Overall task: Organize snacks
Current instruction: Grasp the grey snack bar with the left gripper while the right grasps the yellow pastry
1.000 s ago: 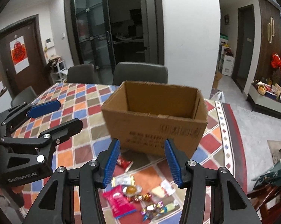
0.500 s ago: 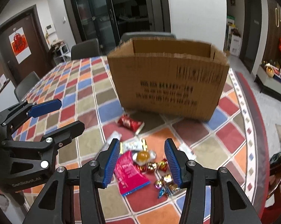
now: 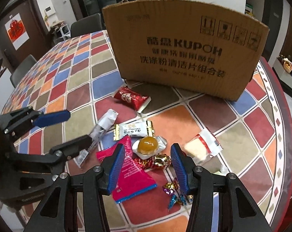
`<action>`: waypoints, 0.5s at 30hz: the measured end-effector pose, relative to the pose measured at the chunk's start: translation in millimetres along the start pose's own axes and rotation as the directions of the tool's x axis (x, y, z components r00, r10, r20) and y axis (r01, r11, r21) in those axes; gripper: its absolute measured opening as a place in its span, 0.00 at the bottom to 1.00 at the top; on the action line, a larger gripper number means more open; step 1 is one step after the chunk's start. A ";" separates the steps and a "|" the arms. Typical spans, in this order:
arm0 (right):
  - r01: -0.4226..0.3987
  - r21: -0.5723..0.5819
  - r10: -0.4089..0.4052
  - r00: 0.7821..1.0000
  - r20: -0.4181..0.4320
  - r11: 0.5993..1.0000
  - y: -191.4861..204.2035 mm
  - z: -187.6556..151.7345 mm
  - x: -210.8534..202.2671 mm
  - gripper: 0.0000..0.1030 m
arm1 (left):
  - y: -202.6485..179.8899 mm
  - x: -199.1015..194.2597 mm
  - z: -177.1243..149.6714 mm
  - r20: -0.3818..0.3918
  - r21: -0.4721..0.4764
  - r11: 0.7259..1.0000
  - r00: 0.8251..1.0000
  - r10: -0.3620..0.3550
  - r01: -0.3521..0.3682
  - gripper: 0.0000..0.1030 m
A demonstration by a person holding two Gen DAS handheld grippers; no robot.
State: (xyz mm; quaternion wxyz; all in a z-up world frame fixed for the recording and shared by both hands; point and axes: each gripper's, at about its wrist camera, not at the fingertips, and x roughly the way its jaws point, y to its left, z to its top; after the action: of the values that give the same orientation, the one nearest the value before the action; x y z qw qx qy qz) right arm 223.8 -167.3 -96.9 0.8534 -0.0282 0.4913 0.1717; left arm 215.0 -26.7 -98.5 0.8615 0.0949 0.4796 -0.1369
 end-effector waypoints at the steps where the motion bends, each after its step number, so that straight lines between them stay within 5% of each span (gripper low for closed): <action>1: 0.002 0.000 -0.002 1.000 -0.004 1.000 -0.1 0.3 2.6 0.48 | -0.9 2.8 -0.6 -0.005 0.005 1.000 1.000 -0.001 0.001 0.51; 15: -0.004 0.006 0.005 0.999 -0.038 1.000 -0.6 4.4 23.5 0.41 | -1.8 20.1 3.7 -0.038 0.002 1.000 0.999 -0.002 0.002 0.41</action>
State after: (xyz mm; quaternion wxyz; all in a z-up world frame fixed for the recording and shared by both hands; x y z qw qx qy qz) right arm 238.4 -160.7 -114.6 0.8435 -0.0279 0.5082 0.1716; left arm 227.5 -32.4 -113.7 0.8521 0.0980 0.4958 -0.1363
